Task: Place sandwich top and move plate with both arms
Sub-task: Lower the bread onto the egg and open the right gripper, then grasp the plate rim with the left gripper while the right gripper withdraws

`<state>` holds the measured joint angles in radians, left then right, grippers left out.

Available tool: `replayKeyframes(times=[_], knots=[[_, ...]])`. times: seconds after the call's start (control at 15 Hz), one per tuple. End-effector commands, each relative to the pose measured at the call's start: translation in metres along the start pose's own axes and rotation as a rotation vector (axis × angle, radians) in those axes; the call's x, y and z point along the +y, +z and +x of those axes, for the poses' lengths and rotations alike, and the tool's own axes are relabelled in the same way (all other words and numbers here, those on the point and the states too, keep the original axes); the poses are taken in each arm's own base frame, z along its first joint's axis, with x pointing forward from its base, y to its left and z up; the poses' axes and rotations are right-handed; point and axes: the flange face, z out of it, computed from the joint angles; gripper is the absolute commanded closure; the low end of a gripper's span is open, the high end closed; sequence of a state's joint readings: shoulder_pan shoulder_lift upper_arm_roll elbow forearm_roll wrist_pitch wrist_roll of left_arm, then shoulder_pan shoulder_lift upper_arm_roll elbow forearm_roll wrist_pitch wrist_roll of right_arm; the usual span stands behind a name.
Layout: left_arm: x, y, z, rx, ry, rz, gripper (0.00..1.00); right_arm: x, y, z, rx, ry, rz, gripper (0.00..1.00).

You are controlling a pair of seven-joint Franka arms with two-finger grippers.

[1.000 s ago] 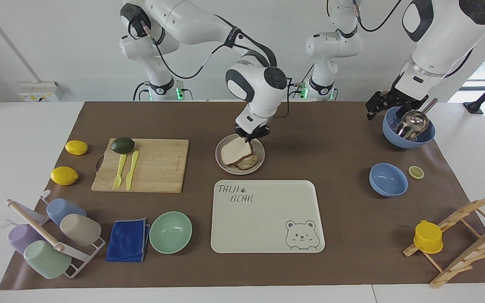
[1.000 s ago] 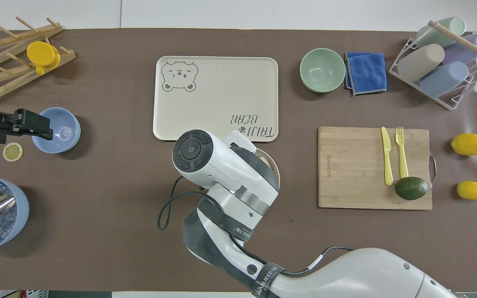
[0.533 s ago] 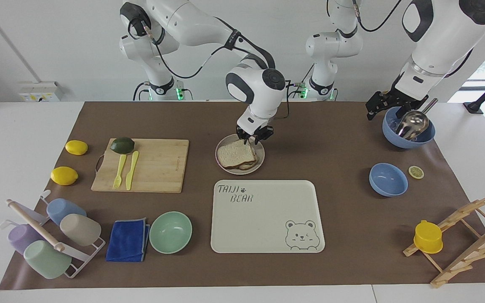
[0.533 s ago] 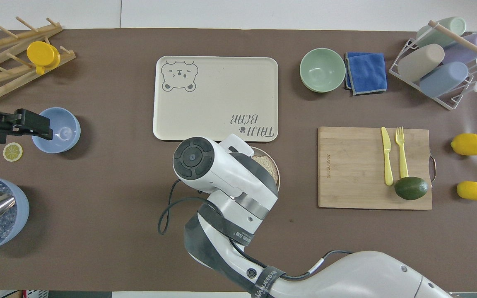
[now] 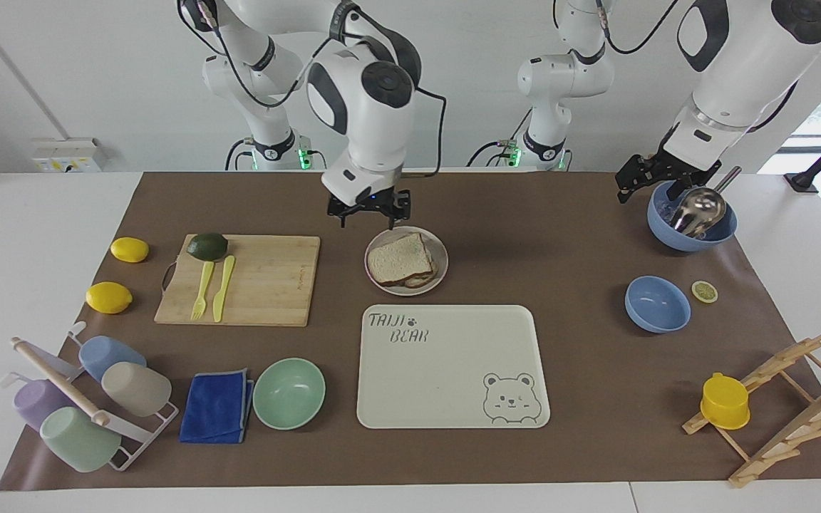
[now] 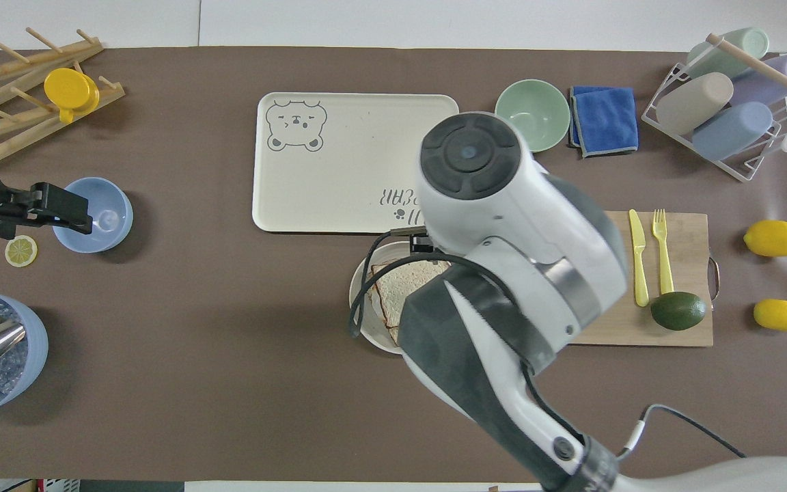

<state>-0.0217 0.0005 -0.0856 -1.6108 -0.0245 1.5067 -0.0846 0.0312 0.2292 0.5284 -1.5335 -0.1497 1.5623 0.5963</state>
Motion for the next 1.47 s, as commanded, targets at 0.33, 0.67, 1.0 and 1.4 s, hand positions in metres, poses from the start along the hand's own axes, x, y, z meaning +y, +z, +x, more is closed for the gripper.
replayKeyframes(times=[0.33,0.67,1.0,1.4], knots=[[0.070,0.051,-0.046,0.028,-0.004,0.023,0.00,0.194,-0.041,0.005,-0.108,0.044,0.031,0.00],[0.137,0.102,-0.061,0.043,-0.002,-0.066,0.00,0.294,-0.037,0.013,-0.115,0.121,0.106,0.00],[0.240,0.195,-0.070,0.042,0.032,-0.075,0.00,0.322,-0.040,0.014,-0.092,0.013,0.101,0.00],[0.275,0.274,-0.063,0.011,-0.042,-0.127,0.01,0.306,-0.045,0.014,-0.084,-0.022,0.073,0.00]])
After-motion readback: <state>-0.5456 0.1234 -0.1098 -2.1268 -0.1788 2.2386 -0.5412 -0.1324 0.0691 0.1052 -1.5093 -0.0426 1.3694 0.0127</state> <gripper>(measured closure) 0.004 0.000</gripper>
